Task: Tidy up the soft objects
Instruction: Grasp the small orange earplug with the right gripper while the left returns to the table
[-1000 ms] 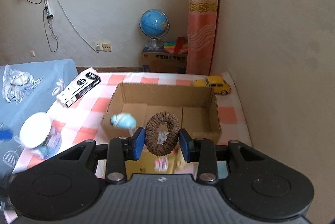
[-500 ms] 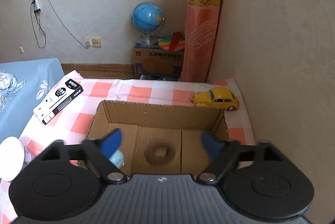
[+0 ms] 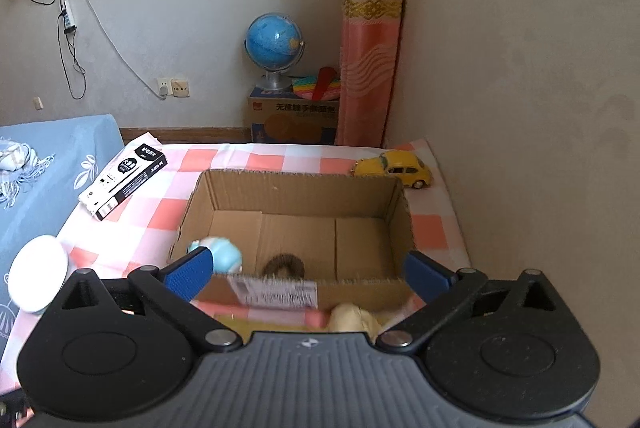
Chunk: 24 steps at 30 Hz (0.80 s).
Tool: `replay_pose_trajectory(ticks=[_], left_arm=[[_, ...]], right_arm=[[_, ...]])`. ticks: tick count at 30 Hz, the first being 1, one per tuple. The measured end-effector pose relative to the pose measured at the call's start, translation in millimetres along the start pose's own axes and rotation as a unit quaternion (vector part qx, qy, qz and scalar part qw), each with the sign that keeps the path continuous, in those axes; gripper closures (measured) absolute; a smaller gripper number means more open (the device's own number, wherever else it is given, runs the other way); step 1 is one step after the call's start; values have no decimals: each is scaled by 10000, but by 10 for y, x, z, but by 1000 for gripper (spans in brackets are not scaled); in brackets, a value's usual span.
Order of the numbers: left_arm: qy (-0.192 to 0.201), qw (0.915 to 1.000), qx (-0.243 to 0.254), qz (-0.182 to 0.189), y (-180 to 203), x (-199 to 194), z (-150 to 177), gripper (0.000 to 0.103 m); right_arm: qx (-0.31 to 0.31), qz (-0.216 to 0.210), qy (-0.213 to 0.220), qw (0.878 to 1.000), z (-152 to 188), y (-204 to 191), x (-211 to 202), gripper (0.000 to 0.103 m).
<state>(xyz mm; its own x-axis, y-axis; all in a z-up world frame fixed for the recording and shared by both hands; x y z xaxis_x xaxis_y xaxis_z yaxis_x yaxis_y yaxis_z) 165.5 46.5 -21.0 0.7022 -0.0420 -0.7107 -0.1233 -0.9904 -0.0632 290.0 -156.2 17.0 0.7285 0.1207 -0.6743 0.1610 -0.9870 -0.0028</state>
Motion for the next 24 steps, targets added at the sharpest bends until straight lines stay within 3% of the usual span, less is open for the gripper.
replay_pose_trajectory(ticks=[8, 18, 24], left_arm=[[19, 9994, 284, 171, 162, -118, 132, 8], [-86, 9966, 594, 567, 394, -187, 470, 8], [-217, 9950, 684, 690, 426, -185, 657, 8]], right_arm=[[234, 13, -16, 9997, 529, 108, -513, 0], [262, 217, -538, 9980, 1530, 226, -716, 0], [61, 326, -800, 9962, 1997, 199, -794, 16]])
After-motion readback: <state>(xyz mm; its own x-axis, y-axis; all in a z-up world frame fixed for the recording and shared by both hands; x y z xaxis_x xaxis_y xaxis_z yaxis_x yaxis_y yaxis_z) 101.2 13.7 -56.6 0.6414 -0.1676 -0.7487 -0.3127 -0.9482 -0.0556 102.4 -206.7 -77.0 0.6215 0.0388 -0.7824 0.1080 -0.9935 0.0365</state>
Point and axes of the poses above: each gripper's, at about its wrist camera, not at the fingertips, and x roughly the way its jaws point, y to its right, z to its underside, the point moved 6 cm from there along x, roughly the way its jaws point, and after that the axes turned 3 degrees about x, right-handed, at the moved point
